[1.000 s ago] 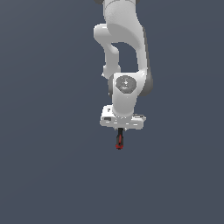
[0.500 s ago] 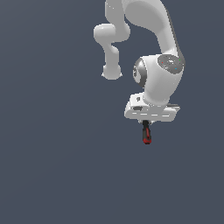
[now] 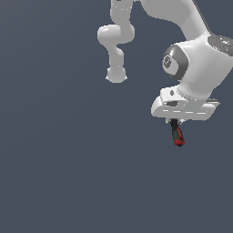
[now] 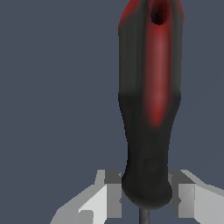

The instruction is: Pick up the object and move it to a goal position.

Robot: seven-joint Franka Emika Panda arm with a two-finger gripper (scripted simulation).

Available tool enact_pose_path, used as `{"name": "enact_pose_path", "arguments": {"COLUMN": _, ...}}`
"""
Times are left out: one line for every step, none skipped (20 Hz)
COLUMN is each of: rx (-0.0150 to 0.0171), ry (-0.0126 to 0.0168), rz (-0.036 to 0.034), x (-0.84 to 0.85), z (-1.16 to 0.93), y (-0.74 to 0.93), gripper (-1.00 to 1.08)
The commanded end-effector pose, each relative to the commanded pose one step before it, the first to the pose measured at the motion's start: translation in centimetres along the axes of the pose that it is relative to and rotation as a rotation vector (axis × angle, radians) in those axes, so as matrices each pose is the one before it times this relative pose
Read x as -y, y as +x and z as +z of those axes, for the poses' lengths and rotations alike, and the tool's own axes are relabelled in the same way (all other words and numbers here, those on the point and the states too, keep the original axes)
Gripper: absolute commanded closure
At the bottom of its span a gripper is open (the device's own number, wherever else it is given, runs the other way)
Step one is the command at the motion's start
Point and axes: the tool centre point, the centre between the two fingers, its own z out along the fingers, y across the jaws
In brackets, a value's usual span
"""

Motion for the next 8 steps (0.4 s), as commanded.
{"name": "enact_pose_path", "arguments": {"rx": -0.00015, "ry": -0.00031, "rz": 0.00193, "x": 0.97, "z": -0.689, "y": 0.063, "gripper": 1.08}}
{"name": "enact_pose_path", "arguments": {"rx": 0.0, "ry": 0.0, "rz": 0.0, "x": 0.274, "z": -0.17, "y": 0.014, "gripper": 1.08}}
{"name": "enact_pose_path", "arguments": {"rx": 0.00014, "ry": 0.00065, "rz": -0.00019, "x": 0.217, "z": -0.147, "y": 0.013, "gripper": 1.08}}
{"name": "enact_pose_path", "arguments": {"rx": 0.0, "ry": 0.0, "rz": 0.0, "x": 0.168, "z": -0.102, "y": 0.019, "gripper": 1.08}}
{"name": "enact_pose_path", "arguments": {"rx": 0.0, "ry": 0.0, "rz": 0.0, "x": 0.116, "z": -0.069, "y": 0.021, "gripper": 1.08}}
{"name": "enact_pose_path", "arguments": {"rx": 0.0, "ry": 0.0, "rz": 0.0, "x": 0.065, "z": -0.037, "y": 0.024, "gripper": 1.08}}
{"name": "enact_pose_path", "arguments": {"rx": 0.0, "ry": 0.0, "rz": 0.0, "x": 0.016, "z": -0.006, "y": 0.026, "gripper": 1.08}}
{"name": "enact_pose_path", "arguments": {"rx": 0.0, "ry": 0.0, "rz": 0.0, "x": -0.014, "z": 0.012, "y": 0.018, "gripper": 1.08}}
